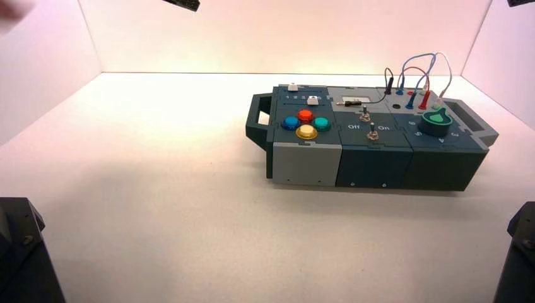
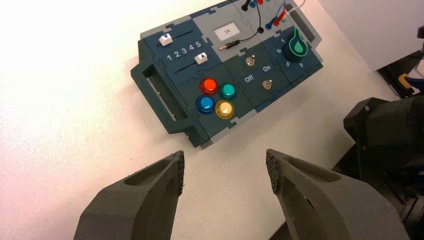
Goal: Close left gripper.
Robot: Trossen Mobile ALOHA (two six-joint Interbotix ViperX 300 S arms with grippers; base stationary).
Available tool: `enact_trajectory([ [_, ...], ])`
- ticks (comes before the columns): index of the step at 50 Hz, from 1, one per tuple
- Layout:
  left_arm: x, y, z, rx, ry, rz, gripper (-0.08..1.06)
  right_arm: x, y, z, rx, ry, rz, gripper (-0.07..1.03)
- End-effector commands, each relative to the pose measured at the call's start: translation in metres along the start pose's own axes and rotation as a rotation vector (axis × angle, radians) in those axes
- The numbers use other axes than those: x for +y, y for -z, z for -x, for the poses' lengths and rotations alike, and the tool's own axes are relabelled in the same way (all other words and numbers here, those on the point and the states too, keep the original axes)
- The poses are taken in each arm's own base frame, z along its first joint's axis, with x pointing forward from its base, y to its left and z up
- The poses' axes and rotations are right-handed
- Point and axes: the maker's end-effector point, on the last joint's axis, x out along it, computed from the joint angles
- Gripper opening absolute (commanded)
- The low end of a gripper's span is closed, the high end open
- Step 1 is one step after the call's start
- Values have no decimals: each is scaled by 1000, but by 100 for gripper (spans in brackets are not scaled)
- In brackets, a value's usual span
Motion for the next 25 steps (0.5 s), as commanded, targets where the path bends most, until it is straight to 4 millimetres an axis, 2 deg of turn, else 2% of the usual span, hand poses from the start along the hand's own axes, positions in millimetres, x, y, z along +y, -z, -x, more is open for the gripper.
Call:
enact_trajectory([
  [1, -3, -8, 5, -29, 7, -4, 84, 3, -11, 6, -29, -6, 1, 50],
  [25, -3, -9, 5, -33, 6, -6, 84, 3, -7, 6, -22, -5, 1, 50],
])
